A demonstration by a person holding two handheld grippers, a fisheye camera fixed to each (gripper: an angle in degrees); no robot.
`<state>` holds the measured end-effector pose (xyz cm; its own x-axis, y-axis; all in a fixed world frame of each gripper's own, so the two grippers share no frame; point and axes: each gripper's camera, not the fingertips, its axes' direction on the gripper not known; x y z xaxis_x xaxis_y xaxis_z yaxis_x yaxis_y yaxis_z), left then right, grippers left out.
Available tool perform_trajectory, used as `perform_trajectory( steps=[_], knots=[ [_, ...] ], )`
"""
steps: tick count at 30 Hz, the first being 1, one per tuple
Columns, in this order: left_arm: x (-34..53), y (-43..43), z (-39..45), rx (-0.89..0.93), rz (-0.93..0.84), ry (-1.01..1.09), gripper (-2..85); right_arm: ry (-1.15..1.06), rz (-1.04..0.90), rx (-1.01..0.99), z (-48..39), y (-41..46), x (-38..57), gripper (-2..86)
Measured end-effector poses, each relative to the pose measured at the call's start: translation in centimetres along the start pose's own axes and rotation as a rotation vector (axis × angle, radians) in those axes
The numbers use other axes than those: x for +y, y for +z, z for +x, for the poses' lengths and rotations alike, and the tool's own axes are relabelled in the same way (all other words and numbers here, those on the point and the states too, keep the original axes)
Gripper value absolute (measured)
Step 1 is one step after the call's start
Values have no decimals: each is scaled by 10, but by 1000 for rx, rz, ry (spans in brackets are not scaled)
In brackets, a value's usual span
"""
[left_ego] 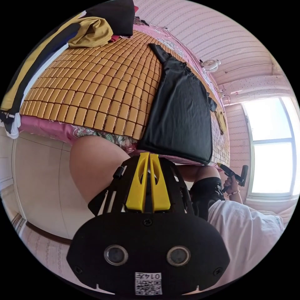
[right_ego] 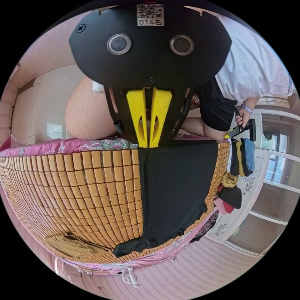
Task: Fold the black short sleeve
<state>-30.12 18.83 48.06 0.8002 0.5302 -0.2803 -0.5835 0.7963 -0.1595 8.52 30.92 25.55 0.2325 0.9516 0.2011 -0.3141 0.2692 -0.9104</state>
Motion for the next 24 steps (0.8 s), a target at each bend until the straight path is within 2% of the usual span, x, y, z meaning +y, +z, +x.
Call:
perform_trajectory(
  steps=[12, 17, 24],
  knots=[
    [52, -17, -17, 109, 128, 53, -10, -8, 53, -68, -27, -16, 63, -1],
    [74, -25, -16, 150, 186, 112, -10, 53, 366, -138, -52, -52, 113, -2],
    [106, -33, -10, 210, 289, 176, -10, -130, 397, -22, -123, -63, 141, -2]
  ],
)
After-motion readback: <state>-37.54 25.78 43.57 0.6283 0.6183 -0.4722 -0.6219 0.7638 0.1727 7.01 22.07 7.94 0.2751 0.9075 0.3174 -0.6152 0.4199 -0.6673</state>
